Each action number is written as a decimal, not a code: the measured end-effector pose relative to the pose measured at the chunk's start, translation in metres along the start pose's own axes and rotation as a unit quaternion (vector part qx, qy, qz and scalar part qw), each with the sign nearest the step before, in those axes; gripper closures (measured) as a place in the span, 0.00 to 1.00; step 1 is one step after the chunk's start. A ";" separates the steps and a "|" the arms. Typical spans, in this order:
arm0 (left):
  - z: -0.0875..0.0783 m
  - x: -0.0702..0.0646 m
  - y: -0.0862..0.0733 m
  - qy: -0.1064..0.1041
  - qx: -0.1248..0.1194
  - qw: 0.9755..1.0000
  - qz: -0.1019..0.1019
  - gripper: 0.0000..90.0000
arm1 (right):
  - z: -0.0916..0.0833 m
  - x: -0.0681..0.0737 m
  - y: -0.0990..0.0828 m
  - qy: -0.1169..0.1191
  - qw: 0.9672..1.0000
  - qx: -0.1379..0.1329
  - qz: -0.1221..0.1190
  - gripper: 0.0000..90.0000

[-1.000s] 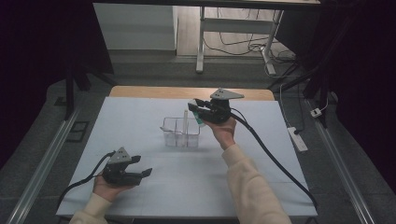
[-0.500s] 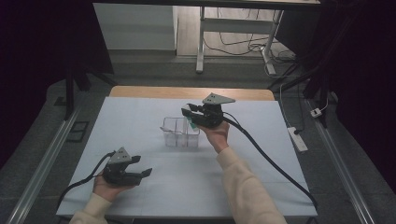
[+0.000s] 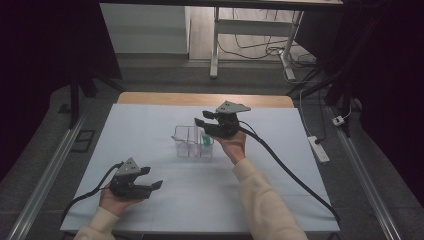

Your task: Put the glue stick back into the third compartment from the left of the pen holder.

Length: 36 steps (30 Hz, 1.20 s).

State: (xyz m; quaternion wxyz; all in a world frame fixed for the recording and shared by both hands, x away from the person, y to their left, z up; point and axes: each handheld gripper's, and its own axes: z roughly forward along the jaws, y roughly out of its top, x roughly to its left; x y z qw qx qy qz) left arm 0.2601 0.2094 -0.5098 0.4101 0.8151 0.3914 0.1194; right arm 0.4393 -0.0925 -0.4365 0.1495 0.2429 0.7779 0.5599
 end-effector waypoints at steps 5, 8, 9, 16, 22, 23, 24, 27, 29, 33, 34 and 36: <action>0.000 0.000 0.000 0.000 0.000 1.000 0.000 0.31 | -0.004 0.000 0.002 0.001 1.000 0.014 -0.006 0.51; 0.000 0.000 0.000 0.000 0.000 1.000 0.000 0.31 | -0.007 0.002 0.003 0.002 1.000 0.021 -0.014 0.51; 0.000 0.000 0.000 0.000 0.001 1.000 0.000 0.31 | -0.008 0.002 0.003 0.002 1.000 0.023 -0.013 0.51; 0.000 0.000 0.000 0.001 0.000 1.000 0.000 0.31 | -0.012 0.000 0.001 0.005 0.999 0.030 -0.010 0.51; 0.000 0.000 0.000 0.001 0.000 1.000 0.000 0.31 | -0.017 -0.002 -0.003 0.006 0.999 0.038 -0.008 0.51; 0.000 0.000 0.000 0.001 -0.001 1.000 0.000 0.31 | -0.019 -0.002 -0.003 0.007 0.999 0.039 -0.009 0.51; -0.001 0.000 0.000 0.002 -0.001 1.000 0.000 0.31 | -0.020 -0.002 -0.004 0.006 0.999 0.041 -0.010 0.50; -0.001 0.000 0.000 0.002 -0.001 1.000 0.000 0.31 | -0.025 -0.002 -0.007 0.006 0.999 0.048 -0.015 0.50; -0.001 0.000 0.000 0.002 -0.001 1.000 0.000 0.31 | -0.030 -0.002 -0.008 0.006 0.999 0.051 -0.019 0.50; -0.001 0.000 0.000 0.002 -0.002 1.000 -0.001 0.31 | -0.039 -0.002 -0.013 0.007 0.998 0.057 -0.021 0.49; -0.001 0.000 0.000 0.002 -0.001 1.000 -0.001 0.31 | -0.041 -0.002 -0.014 0.005 0.998 0.058 -0.023 0.49; 0.000 0.000 0.000 0.002 -0.001 1.000 -0.001 0.31 | -0.046 -0.002 -0.017 0.003 0.998 0.060 -0.022 0.49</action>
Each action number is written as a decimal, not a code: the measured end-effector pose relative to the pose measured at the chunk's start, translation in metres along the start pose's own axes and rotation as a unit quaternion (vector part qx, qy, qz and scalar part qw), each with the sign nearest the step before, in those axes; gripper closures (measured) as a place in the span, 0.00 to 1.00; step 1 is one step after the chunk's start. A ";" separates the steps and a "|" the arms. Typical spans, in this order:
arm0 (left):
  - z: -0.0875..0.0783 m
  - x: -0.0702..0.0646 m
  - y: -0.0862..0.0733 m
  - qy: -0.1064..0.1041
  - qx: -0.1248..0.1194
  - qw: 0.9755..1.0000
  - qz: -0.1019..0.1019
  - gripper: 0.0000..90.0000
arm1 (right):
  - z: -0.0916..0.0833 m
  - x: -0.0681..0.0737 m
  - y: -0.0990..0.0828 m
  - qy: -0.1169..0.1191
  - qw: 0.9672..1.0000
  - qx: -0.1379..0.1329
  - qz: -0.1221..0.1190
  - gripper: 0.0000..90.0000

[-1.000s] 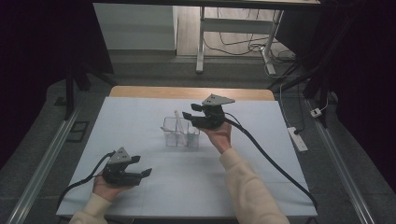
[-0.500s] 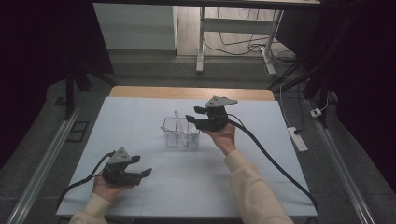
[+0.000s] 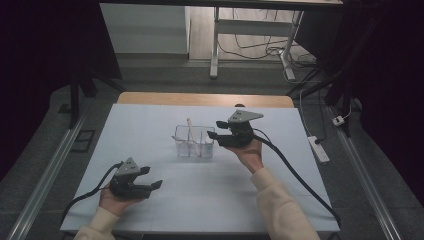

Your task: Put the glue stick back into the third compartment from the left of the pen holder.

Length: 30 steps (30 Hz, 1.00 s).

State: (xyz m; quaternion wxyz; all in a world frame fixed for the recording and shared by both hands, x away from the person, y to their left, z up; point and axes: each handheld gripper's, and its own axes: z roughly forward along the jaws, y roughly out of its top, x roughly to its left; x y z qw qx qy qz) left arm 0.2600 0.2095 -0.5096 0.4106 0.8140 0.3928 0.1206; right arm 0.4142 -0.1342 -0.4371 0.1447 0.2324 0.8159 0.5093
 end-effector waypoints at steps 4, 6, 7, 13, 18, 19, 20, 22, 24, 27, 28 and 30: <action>0.000 0.000 0.000 0.000 -0.001 1.000 -0.001 0.31 | -0.008 0.000 -0.006 -0.001 1.000 0.005 0.002 0.49; 0.000 0.000 0.000 0.001 -0.001 1.000 -0.001 0.31 | -0.012 0.001 -0.010 -0.003 1.000 0.007 0.002 0.48; 0.000 0.000 0.000 0.001 -0.001 1.000 0.000 0.31 | -0.014 0.001 -0.012 -0.003 1.000 0.009 0.003 0.48; 0.000 0.000 0.000 0.000 -0.001 1.000 -0.001 0.31 | -0.027 0.003 -0.023 -0.010 1.000 0.020 0.001 0.47; 0.000 0.000 0.000 0.000 -0.001 1.000 0.000 0.31 | -0.040 0.003 -0.034 -0.014 1.000 0.024 0.006 0.46; 0.000 0.000 0.000 0.000 -0.002 1.000 0.000 0.31 | -0.042 0.003 -0.037 -0.014 1.000 0.024 0.007 0.46; -0.001 0.000 0.000 0.000 -0.002 1.000 0.000 0.31 | -0.045 0.003 -0.039 -0.015 1.000 0.027 0.007 0.46; -0.001 0.000 0.000 0.000 -0.002 1.000 0.000 0.31 | -0.050 0.002 -0.045 -0.018 0.999 0.031 0.008 0.46; 0.000 0.000 0.000 0.000 -0.002 1.000 -0.001 0.31 | -0.056 0.002 -0.050 -0.020 0.999 0.031 0.011 0.46; 0.000 0.000 0.000 0.000 -0.001 1.000 -0.001 0.31 | -0.065 0.000 -0.060 -0.026 0.999 0.035 0.013 0.46; 0.000 -0.001 0.000 0.000 -0.001 1.000 -0.001 0.31 | -0.068 0.000 -0.063 -0.029 0.999 0.036 0.014 0.46; 0.000 -0.001 0.000 0.000 -0.002 1.000 -0.001 0.31 | -0.075 -0.002 -0.068 -0.030 0.999 0.038 0.015 0.46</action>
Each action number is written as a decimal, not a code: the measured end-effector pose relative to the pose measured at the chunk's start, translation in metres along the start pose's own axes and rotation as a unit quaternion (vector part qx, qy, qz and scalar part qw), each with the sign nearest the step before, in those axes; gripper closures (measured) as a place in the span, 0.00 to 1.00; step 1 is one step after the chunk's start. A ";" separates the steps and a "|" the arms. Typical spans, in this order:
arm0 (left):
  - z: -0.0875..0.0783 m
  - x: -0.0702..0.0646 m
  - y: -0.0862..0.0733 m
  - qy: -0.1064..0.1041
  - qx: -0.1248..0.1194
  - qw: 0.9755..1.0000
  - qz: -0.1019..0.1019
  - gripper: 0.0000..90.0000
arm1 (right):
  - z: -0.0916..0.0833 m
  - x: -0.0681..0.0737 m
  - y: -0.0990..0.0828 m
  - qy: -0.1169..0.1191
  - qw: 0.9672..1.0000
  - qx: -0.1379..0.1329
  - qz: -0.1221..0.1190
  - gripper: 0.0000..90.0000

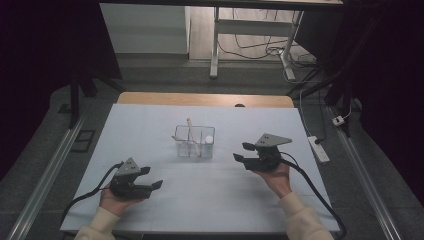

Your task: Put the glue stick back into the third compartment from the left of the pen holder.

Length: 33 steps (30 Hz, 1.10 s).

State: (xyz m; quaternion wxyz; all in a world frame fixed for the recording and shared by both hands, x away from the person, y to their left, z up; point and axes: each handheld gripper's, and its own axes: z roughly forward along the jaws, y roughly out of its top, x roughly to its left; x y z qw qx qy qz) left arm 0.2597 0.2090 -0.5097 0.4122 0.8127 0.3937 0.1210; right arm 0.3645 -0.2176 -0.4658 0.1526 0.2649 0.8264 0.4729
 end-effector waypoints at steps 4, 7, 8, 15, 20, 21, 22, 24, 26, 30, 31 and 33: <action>0.000 0.000 0.000 0.001 -0.001 1.000 -0.001 0.31 | -0.013 -0.004 -0.010 -0.012 1.000 0.002 0.001 0.46; 0.000 0.000 0.000 0.001 -0.001 1.000 0.000 0.31 | -0.021 -0.006 -0.017 -0.019 1.000 0.008 0.004 0.46; -0.001 0.000 0.000 0.002 0.000 1.000 -0.001 0.31 | -0.023 -0.006 -0.020 -0.020 1.000 0.009 0.005 0.46; 0.000 0.000 0.000 0.003 0.000 1.000 0.000 0.31 | -0.043 -0.009 -0.041 -0.033 0.999 0.019 0.007 0.45; 0.000 0.000 0.000 0.004 -0.001 1.000 -0.001 0.31 | -0.060 -0.013 -0.056 -0.044 0.999 0.023 0.013 0.45; 0.000 0.000 0.000 0.005 -0.001 1.000 -0.001 0.31 | -0.063 -0.013 -0.059 -0.045 0.999 0.022 0.014 0.44; 0.000 -0.001 0.000 0.005 -0.001 1.000 -0.001 0.31 | -0.066 -0.013 -0.061 -0.050 0.998 0.025 0.012 0.44; -0.001 0.000 0.000 0.006 -0.001 1.000 -0.001 0.31 | -0.070 -0.014 -0.065 -0.049 0.998 0.024 0.015 0.44; -0.001 0.000 0.000 0.007 -0.001 1.000 -0.001 0.31 | -0.075 -0.015 -0.070 -0.053 0.998 0.025 0.016 0.43; 0.000 0.000 0.000 0.007 -0.001 1.000 -0.001 0.31 | -0.081 -0.017 -0.079 -0.064 0.997 0.030 0.017 0.43; 0.000 0.000 0.000 0.007 0.000 1.000 0.000 0.31 | -0.082 -0.018 -0.081 -0.062 0.997 0.030 0.019 0.42; -0.001 0.000 0.000 0.008 -0.001 1.000 0.000 0.31 | -0.083 -0.019 -0.084 -0.066 0.997 0.036 0.017 0.42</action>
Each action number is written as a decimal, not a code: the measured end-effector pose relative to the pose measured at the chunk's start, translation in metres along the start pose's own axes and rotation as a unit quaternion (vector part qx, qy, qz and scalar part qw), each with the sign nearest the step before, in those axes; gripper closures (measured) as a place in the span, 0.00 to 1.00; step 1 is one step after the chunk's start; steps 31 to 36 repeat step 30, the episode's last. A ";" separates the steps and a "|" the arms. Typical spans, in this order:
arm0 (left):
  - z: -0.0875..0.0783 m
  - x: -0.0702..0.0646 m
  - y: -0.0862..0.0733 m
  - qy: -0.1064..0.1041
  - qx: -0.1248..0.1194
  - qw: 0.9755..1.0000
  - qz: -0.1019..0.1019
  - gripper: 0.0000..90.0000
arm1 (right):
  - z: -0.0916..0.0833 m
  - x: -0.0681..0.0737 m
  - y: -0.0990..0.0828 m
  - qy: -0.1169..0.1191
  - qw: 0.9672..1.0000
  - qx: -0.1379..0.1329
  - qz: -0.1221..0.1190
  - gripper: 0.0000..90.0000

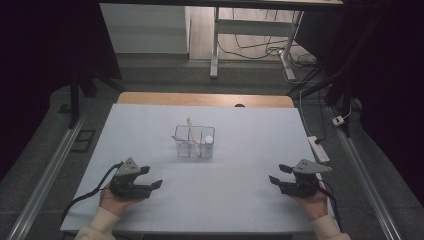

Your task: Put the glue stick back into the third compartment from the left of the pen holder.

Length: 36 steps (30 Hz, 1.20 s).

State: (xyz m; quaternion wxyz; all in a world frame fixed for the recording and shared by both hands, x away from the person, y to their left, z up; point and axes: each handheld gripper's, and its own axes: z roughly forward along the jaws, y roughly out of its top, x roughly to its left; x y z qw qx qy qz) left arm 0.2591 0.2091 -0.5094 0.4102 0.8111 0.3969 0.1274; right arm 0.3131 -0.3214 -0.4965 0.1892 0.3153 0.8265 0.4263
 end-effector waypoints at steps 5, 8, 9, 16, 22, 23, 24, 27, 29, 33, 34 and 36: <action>0.000 0.000 0.000 0.001 0.002 1.000 0.001 0.31 | 0.000 0.001 -0.003 -0.009 1.000 0.006 -0.008 0.42; 0.001 0.000 0.000 0.001 0.002 1.000 0.002 0.31 | 0.000 0.001 -0.003 -0.010 1.000 0.009 -0.009 0.42; 0.000 0.000 0.000 0.001 0.002 1.000 0.002 0.31 | 0.000 0.001 -0.004 -0.010 1.000 0.009 -0.009 0.42; 0.001 0.000 0.000 0.001 0.002 1.000 0.002 0.31 | 0.000 0.001 -0.004 -0.011 1.000 0.010 -0.012 0.42; 0.001 0.000 0.000 0.002 0.003 1.000 0.002 0.31 | 0.000 0.001 -0.004 -0.012 1.000 0.012 -0.015 0.42; 0.001 0.000 0.000 0.002 0.004 1.000 0.002 0.31 | 0.000 0.001 -0.004 -0.012 1.000 0.012 -0.015 0.42; 0.001 0.000 0.000 0.001 0.003 1.000 0.002 0.31 | 0.000 0.001 -0.004 -0.012 1.000 0.012 -0.015 0.42; 0.001 0.000 0.000 0.001 0.003 1.000 0.002 0.31 | 0.001 0.000 -0.004 -0.011 1.000 0.011 -0.015 0.42; 0.001 0.000 0.000 0.001 0.003 1.000 0.002 0.31 | 0.001 0.001 -0.004 -0.010 1.000 0.011 -0.015 0.42; 0.001 0.000 0.000 0.001 0.003 1.000 0.002 0.31 | 0.001 0.001 -0.004 -0.010 1.000 0.011 -0.016 0.41; 0.001 0.000 0.000 0.001 0.003 1.000 0.002 0.31 | 0.001 0.001 -0.004 -0.010 1.000 0.011 -0.016 0.41; 0.001 0.000 0.000 0.001 0.003 1.000 0.002 0.31 | 0.001 0.001 -0.004 -0.010 1.000 0.011 -0.016 0.41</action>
